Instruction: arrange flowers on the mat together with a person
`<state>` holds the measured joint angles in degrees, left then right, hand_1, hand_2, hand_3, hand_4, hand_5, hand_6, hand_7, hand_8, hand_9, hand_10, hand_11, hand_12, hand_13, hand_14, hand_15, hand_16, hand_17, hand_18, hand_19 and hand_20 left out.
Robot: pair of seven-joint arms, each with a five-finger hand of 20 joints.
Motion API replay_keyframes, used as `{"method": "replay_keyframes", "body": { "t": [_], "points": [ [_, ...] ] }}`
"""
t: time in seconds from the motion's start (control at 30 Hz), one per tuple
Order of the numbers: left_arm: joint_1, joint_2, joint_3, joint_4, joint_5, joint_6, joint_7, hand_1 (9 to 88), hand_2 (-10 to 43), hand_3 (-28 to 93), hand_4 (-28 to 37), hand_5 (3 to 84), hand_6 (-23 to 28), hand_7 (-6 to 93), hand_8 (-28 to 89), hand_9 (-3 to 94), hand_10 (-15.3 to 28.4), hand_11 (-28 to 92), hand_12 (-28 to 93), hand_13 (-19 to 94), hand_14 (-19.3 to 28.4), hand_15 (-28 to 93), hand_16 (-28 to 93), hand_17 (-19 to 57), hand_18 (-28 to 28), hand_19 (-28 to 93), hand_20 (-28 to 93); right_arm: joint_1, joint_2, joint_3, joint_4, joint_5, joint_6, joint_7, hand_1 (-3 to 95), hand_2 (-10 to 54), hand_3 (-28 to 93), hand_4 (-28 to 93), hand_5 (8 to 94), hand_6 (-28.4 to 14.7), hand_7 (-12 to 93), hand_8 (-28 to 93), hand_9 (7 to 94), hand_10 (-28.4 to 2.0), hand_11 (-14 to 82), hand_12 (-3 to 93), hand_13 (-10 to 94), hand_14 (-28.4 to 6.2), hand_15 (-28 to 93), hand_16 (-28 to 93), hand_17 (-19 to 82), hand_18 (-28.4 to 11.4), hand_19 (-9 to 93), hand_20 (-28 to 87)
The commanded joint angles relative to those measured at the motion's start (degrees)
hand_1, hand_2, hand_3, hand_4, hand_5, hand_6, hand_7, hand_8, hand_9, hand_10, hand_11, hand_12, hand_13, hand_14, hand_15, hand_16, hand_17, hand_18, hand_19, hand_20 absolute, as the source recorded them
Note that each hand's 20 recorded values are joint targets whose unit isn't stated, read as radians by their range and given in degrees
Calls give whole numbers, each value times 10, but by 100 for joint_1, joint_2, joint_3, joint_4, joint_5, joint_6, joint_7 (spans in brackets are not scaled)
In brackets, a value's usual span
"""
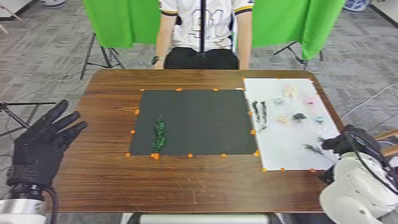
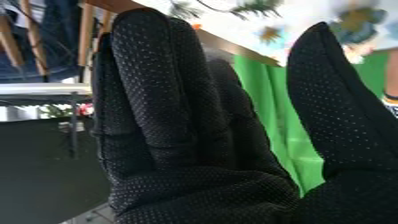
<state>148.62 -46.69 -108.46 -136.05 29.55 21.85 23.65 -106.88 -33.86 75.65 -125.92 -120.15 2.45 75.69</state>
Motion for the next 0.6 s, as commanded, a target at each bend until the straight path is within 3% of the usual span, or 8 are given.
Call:
{"method": "replay_keyframes", "body": {
  "t": [0.03,0.07,0.2,0.33,0.47,0.53,0.6],
  "points": [
    [53,-34,-26,-16,11,-45,-62,214,72,760,-241,330,60,91,-81,310,155,176,114,195,219,407,-54,-85,158,329,133,75,55,-73,248,238,-285,131,412,-57,646,-188,534,-88,54,-88,701,-198,248,155,721,-140,578,104,408,-252,932,-201],
    [111,30,-24,-26,-47,-3,29,214,72,760,-242,330,61,91,-81,310,155,177,114,194,219,406,-55,-85,158,330,134,130,58,-131,302,280,-313,127,414,-58,646,-188,534,-89,52,-86,697,-198,245,153,719,-141,577,103,406,-253,931,-206],
    [50,26,-2,-11,-27,-32,-16,214,72,760,-242,331,61,91,-81,310,155,176,113,194,220,404,-55,-85,158,330,134,322,138,-369,450,329,-300,233,421,-57,640,-189,544,-104,35,-79,679,-193,241,143,712,-139,575,99,404,-253,931,-225],
    [78,114,-17,-5,-101,7,59,213,72,760,-241,331,62,90,-81,310,155,175,113,194,219,405,-54,-85,158,331,134,475,186,-559,578,372,-348,237,439,-53,623,-186,551,-126,36,-75,649,-181,246,134,706,-135,577,96,403,-250,932,-237],
    [105,105,-15,-9,-88,-6,72,213,72,760,-242,331,61,89,-80,310,155,175,113,194,219,405,-54,-85,158,331,134,677,243,-844,700,289,-418,322,460,-59,621,-181,579,-152,45,-79,633,-170,253,125,700,-129,583,93,403,-245,931,-242],
    [98,82,-20,-11,-61,-16,44,213,72,759,-241,331,61,90,-80,310,155,175,113,194,219,405,-54,-85,158,330,134,831,267,-1080,792,56,-532,349,488,-67,617,-186,602,-173,52,-89,652,-156,280,121,707,-115,582,90,403,-240,931,-242],
    [108,106,-19,-9,-79,-9,72,214,72,759,-241,331,61,89,-80,310,154,176,114,195,219,405,-54,-85,158,331,134,868,245,-1146,854,-43,-546,276,523,-82,613,-209,622,-165,55,-105,700,-138,275,140,723,-103,576,94,398,-237,931,-222]
  ]
}}
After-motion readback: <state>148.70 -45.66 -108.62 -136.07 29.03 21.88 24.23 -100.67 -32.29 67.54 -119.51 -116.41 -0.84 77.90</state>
